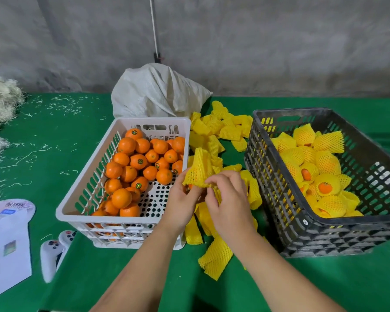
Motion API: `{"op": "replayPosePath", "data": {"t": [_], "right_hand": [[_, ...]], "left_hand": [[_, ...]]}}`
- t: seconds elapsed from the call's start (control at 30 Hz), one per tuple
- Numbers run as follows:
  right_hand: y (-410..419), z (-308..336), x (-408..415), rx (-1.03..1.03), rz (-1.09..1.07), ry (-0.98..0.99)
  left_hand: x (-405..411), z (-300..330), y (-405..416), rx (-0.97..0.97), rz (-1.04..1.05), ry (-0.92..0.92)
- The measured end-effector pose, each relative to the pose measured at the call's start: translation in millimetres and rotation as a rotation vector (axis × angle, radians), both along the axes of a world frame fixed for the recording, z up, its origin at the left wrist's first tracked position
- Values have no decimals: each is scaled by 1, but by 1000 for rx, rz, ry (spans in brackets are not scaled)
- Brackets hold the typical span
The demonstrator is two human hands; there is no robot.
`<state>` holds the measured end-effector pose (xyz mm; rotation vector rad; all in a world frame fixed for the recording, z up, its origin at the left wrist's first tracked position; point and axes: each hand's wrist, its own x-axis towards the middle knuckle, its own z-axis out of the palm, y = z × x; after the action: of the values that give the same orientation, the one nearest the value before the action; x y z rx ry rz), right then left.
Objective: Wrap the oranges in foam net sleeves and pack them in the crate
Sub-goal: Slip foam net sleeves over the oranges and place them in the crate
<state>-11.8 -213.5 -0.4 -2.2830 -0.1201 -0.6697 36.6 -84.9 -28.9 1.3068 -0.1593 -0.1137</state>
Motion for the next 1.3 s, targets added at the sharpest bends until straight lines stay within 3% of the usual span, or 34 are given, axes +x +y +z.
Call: {"op": "replayPosePath", "data": {"t": [0.2, 0.3, 0.5, 0.63, 0.73, 0.9, 1.07, 1.3], "right_hand": [[-13, -6, 9, 135, 98, 62], [-23, -7, 19, 153, 62, 54], [-18, -9, 23, 41, 53, -160], [-5, -18, 27, 81, 100, -66], [-7, -23, 33, 134, 90, 8], [-18, -17, 41, 157, 102, -46], [-4, -26, 28, 95, 112, -183], [2, -34, 18, 370, 75, 39]], "left_hand": [[1, -3, 9, -8, -158, 43], [2, -5, 7, 36, -184, -24], [8, -9, 1, -74, -3, -76], [11, -15, 1, -23, 88, -106], [12, -17, 3, 23, 35, -111], [12, -19, 2, 84, 21, -184], [10, -21, 1, 27, 185, -127], [7, -16, 2, 99, 1, -99]]}}
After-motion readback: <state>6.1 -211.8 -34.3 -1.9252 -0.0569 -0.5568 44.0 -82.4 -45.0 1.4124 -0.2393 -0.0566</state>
